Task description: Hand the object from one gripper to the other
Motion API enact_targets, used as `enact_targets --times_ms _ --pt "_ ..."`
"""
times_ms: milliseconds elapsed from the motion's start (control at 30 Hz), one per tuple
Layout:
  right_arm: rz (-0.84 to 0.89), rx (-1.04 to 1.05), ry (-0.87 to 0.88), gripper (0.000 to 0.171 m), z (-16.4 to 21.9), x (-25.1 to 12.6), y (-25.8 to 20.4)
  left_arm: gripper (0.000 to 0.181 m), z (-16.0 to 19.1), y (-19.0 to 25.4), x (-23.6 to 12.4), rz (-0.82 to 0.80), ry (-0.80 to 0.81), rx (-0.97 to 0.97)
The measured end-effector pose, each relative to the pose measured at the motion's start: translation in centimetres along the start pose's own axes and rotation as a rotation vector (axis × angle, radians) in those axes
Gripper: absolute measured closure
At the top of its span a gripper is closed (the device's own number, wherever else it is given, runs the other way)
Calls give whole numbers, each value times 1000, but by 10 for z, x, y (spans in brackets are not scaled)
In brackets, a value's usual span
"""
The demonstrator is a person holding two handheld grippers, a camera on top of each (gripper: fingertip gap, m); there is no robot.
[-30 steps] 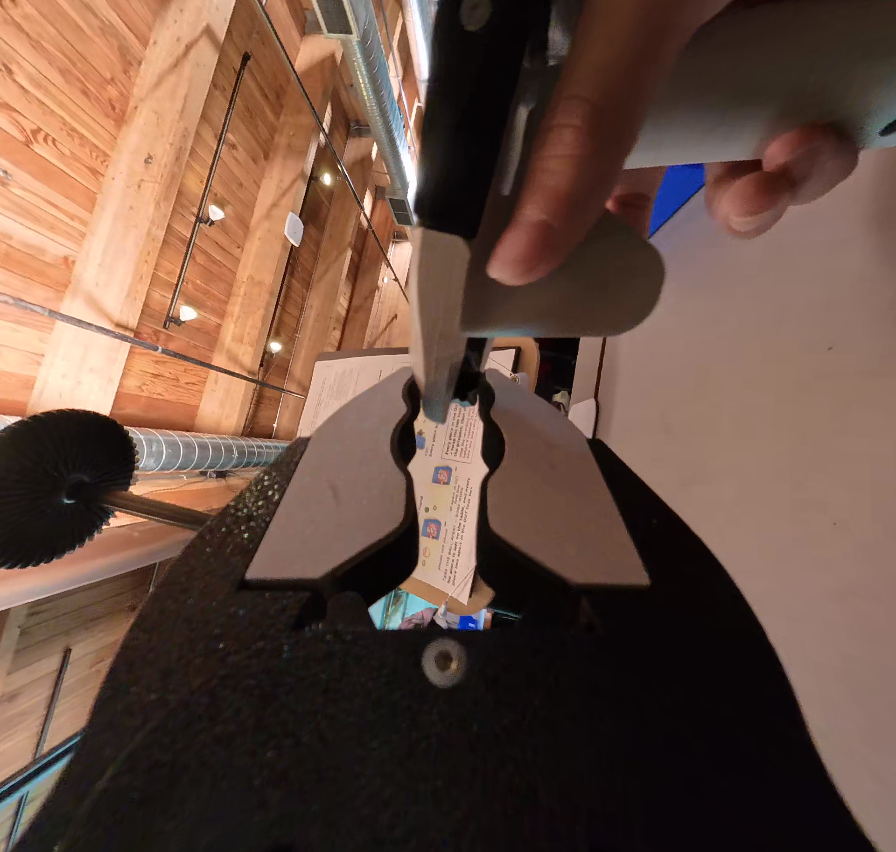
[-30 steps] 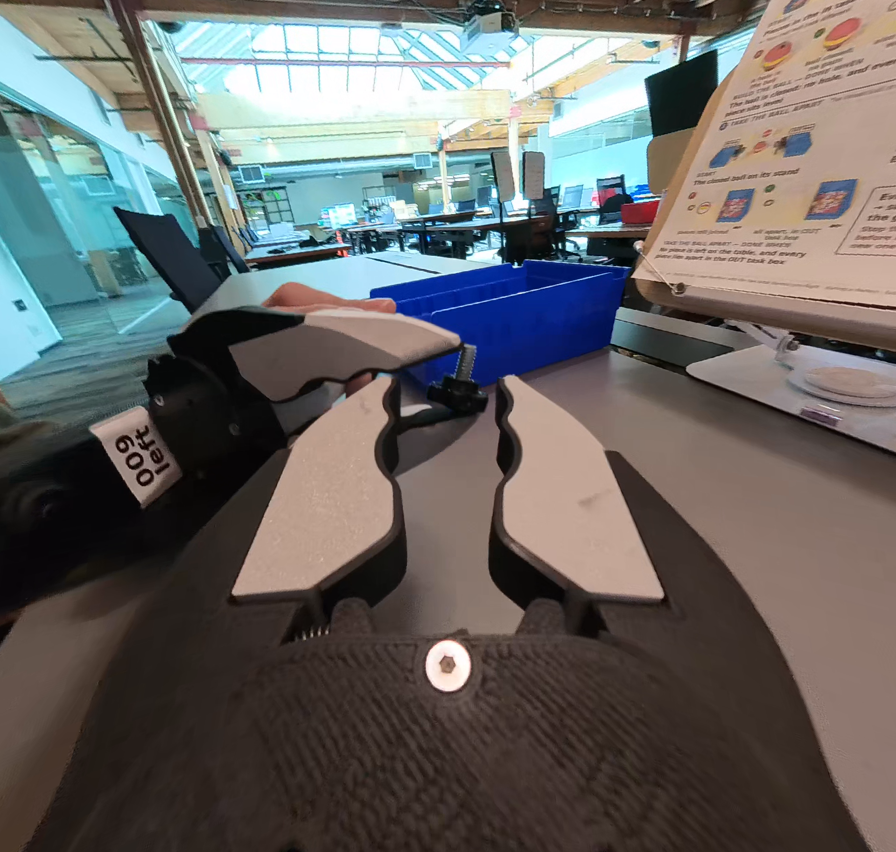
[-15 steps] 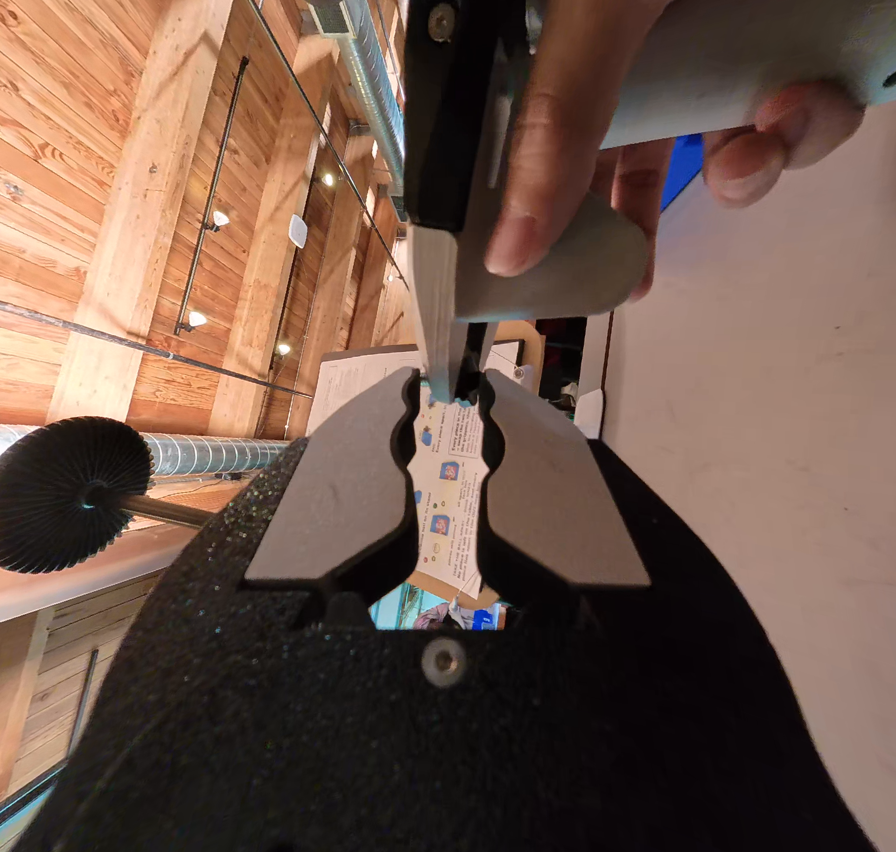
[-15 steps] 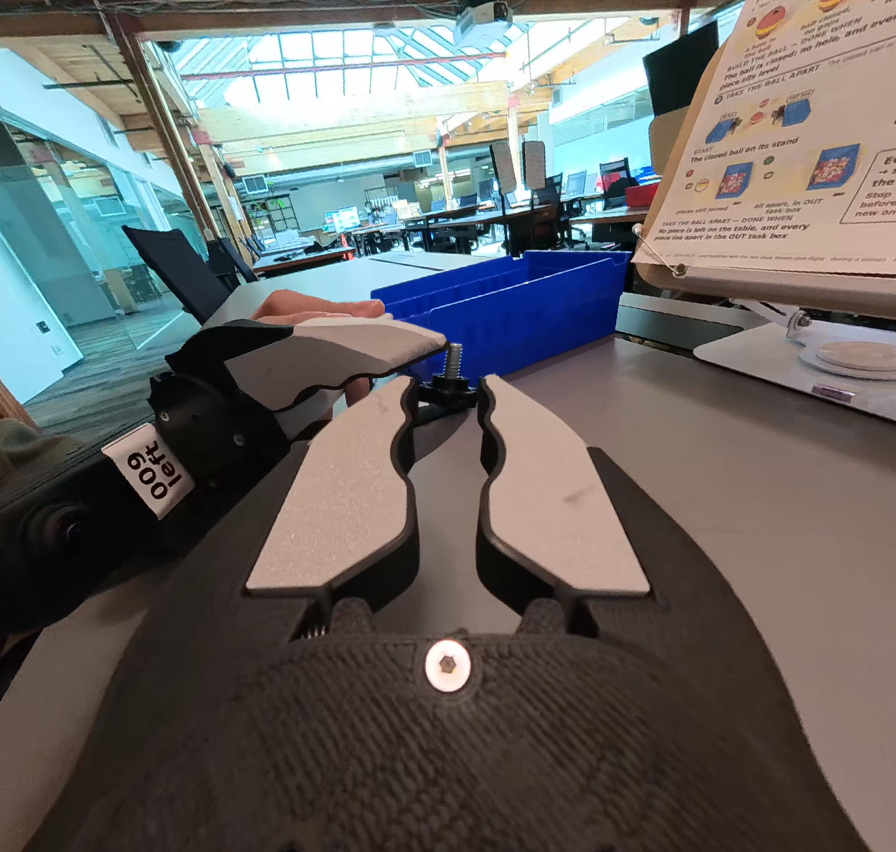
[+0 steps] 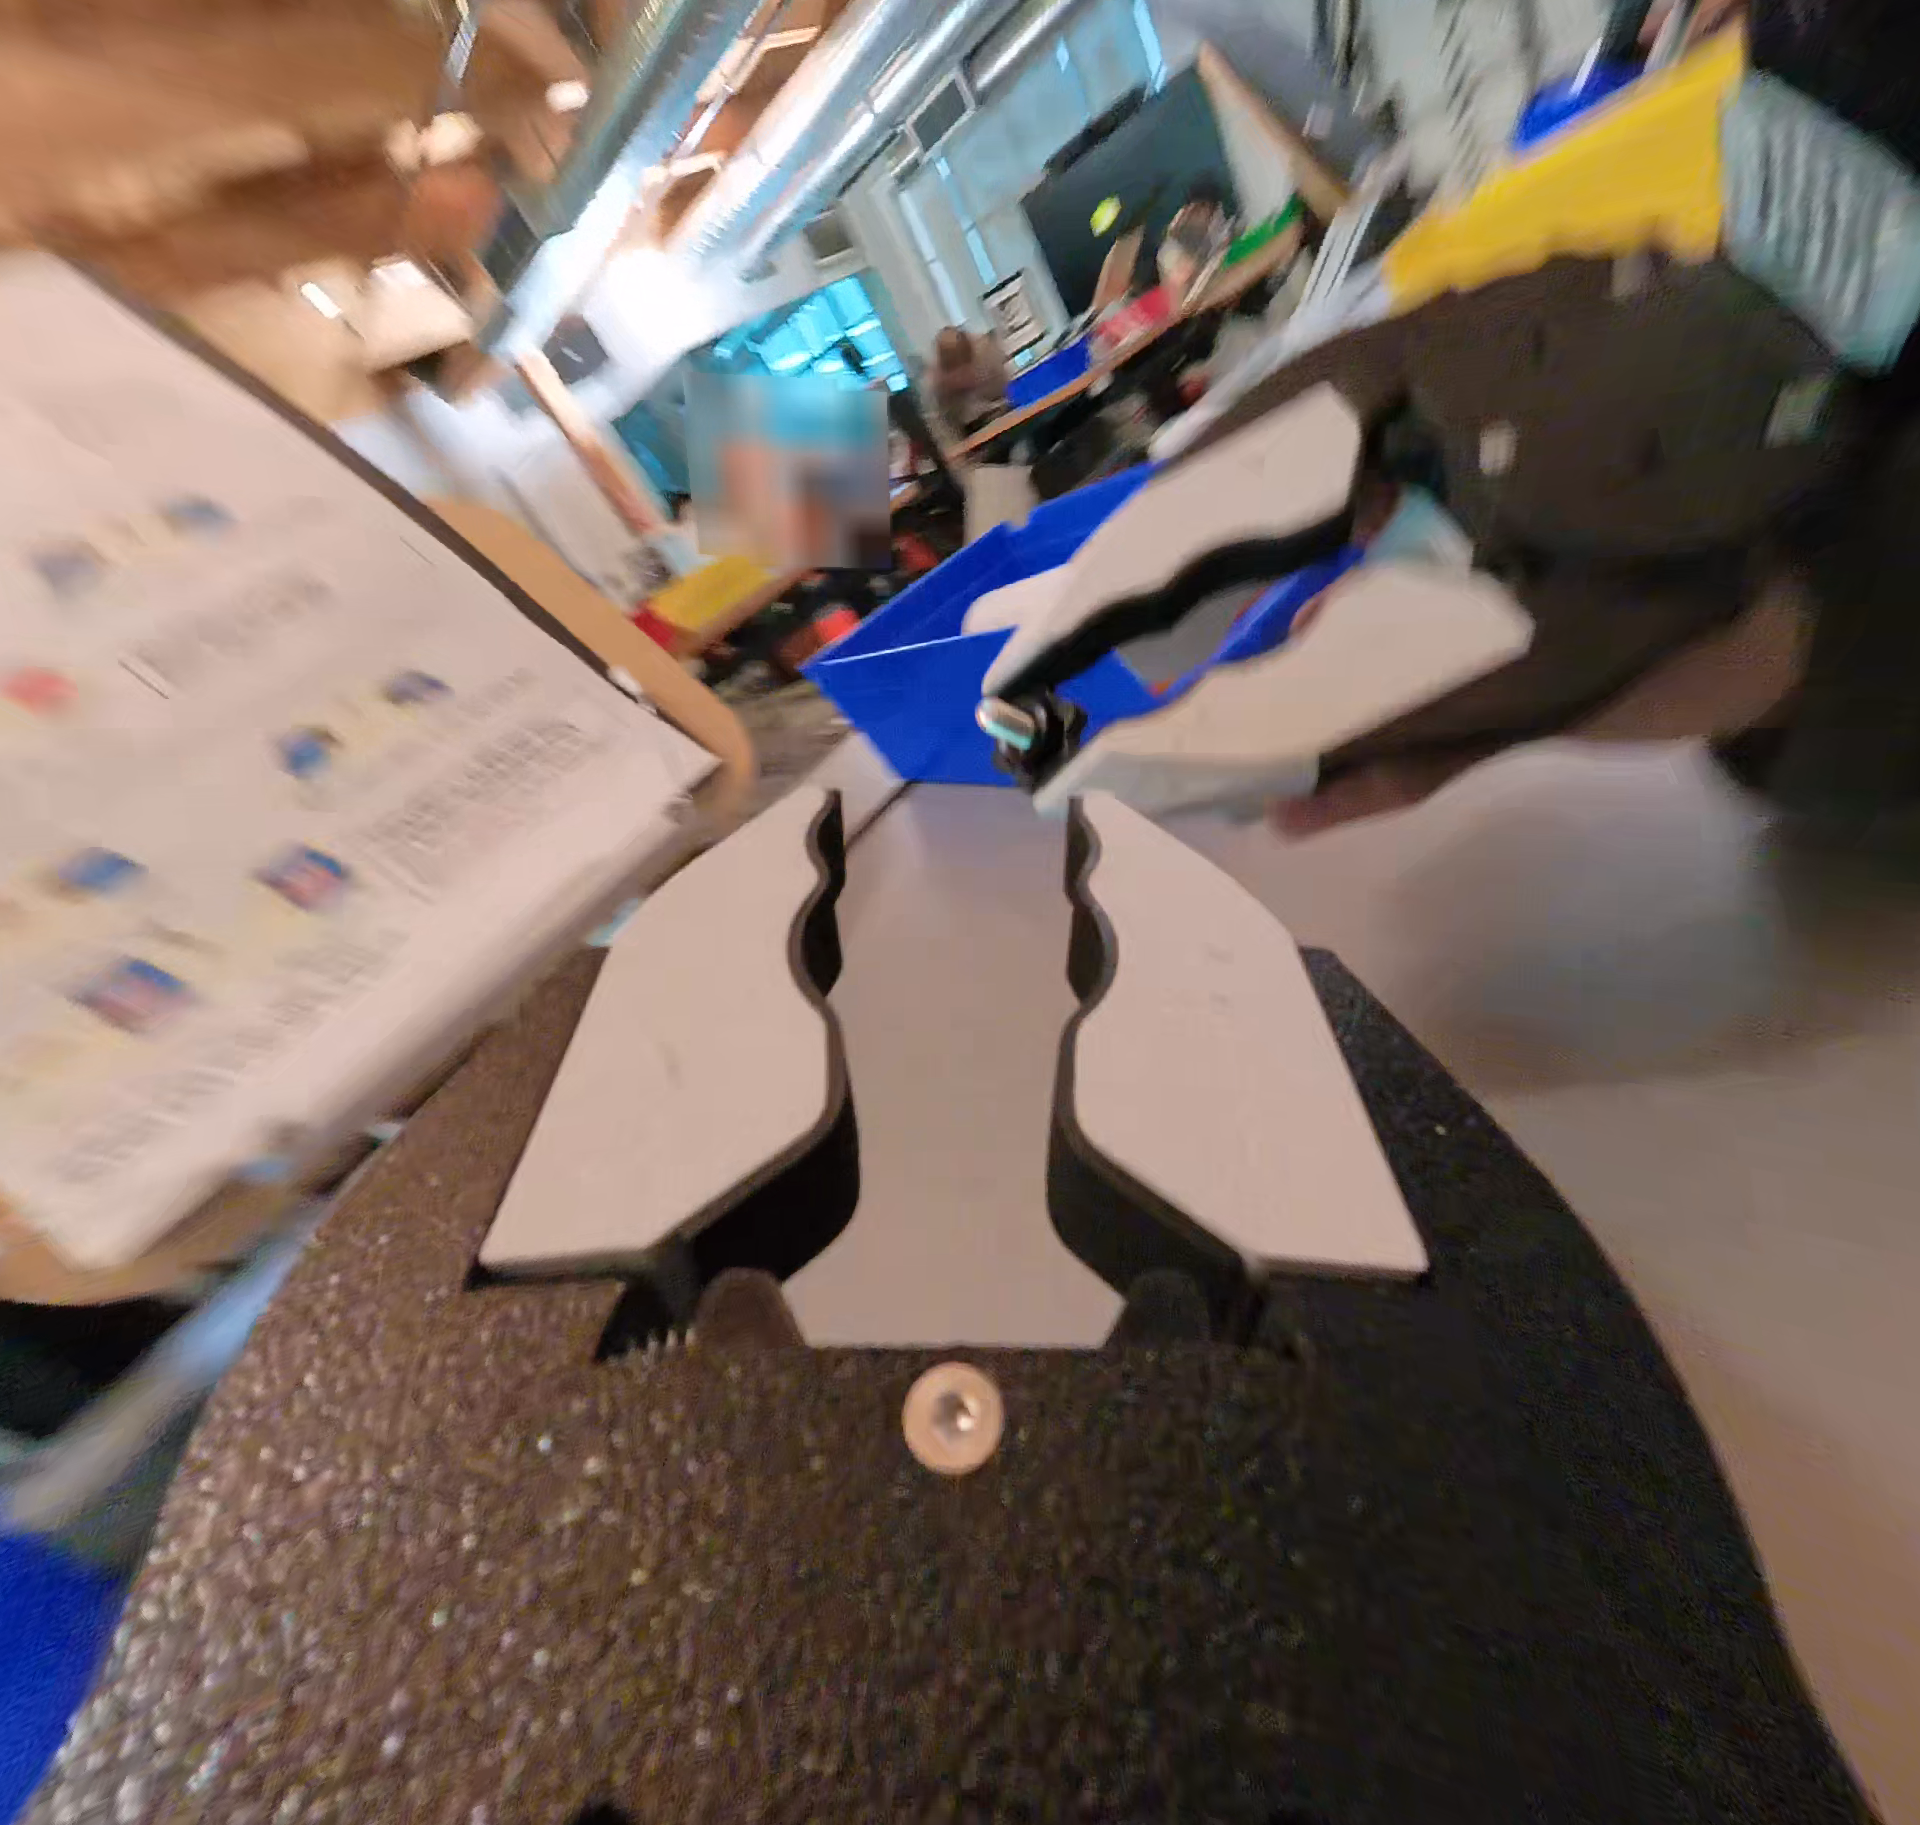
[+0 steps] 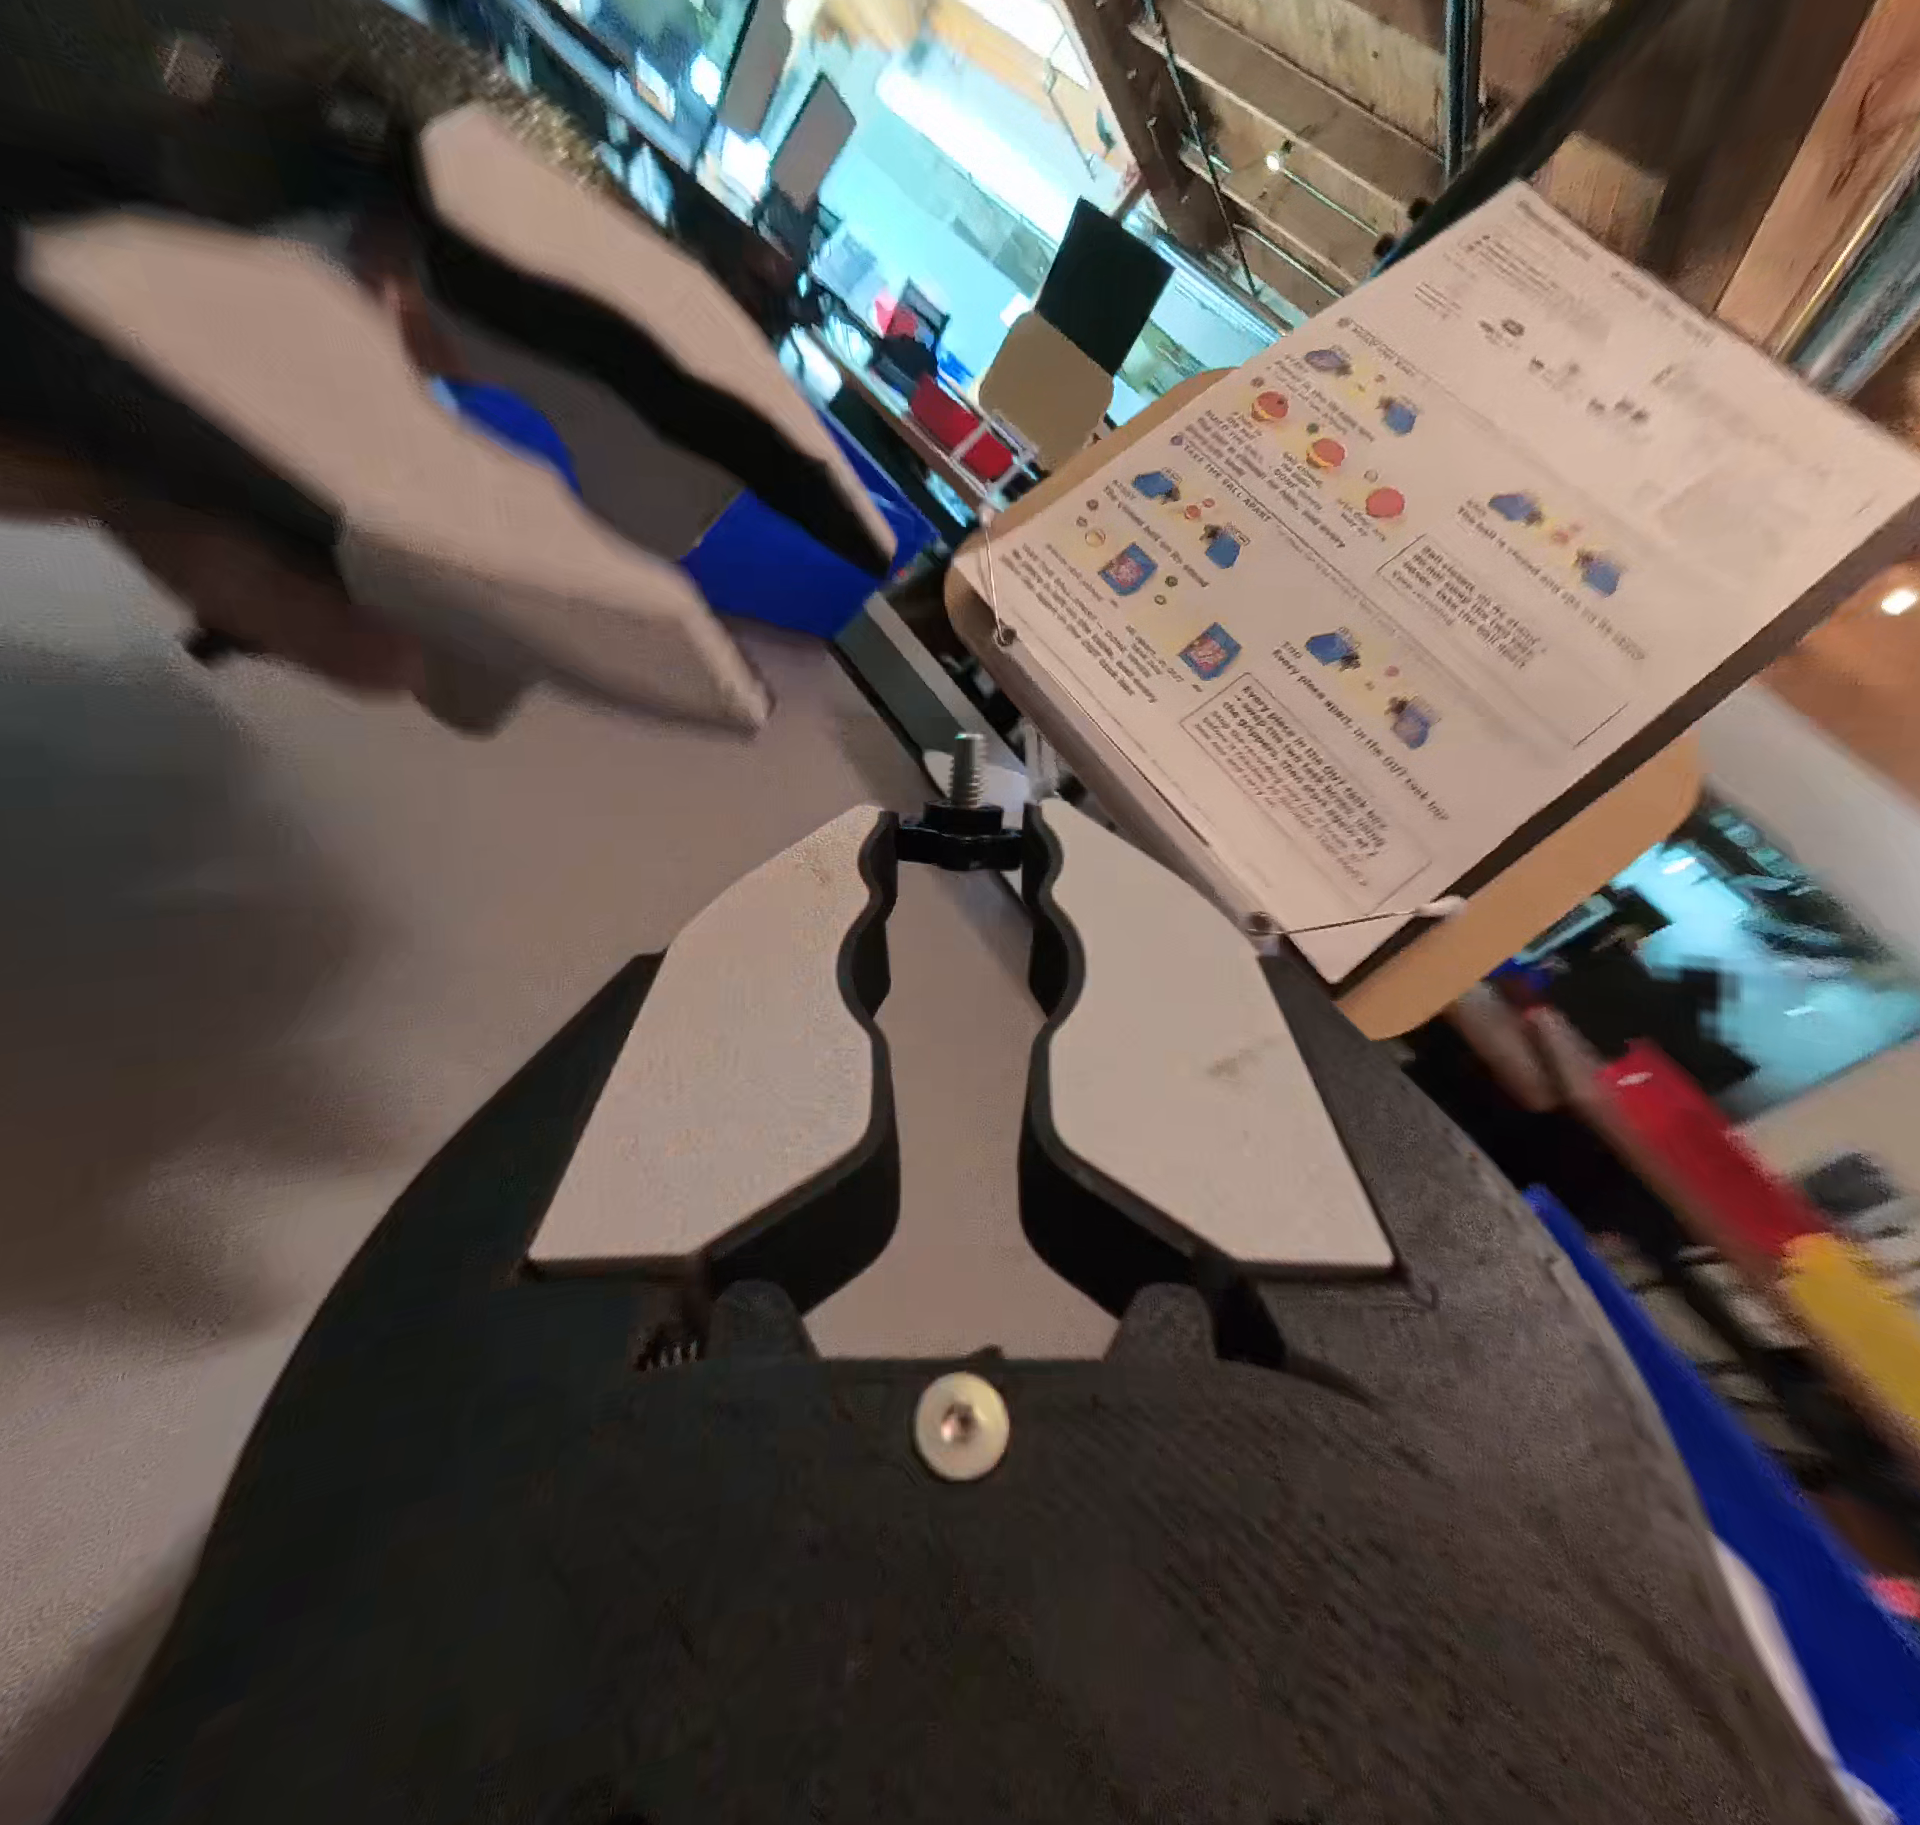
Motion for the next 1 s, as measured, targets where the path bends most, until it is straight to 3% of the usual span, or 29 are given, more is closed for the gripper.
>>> enact_targets --times_ms 133,233,467,733,1000 --pt "-16 -284 -49 148 1 4 -15 148 2 0 -1 191 -70 -477" --pt "-19 -404 -48 148 -2 5 -22 149 12 5 -1 287 -170 -652" --pt "-29 -498 -46 148 -5 5 -27 158 33 17 0 323 -321 -681" --pt "-80 -588 -55 148 -4 7 -37 159 39 12 0 285 -355 -701" --pt "-128 -631 -70 148 -2 9 -46 176 44 13 -2 281 -399 -725"
Point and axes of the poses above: each gripper's, where its closed fingertips meet, x out along the fingers, z out of its underside, y = z × x across the jaws, the point moved 1 cm from there along -x, back along the fingers, and after that the axes turned 15 degrees about -x, right-handed, at the moved point
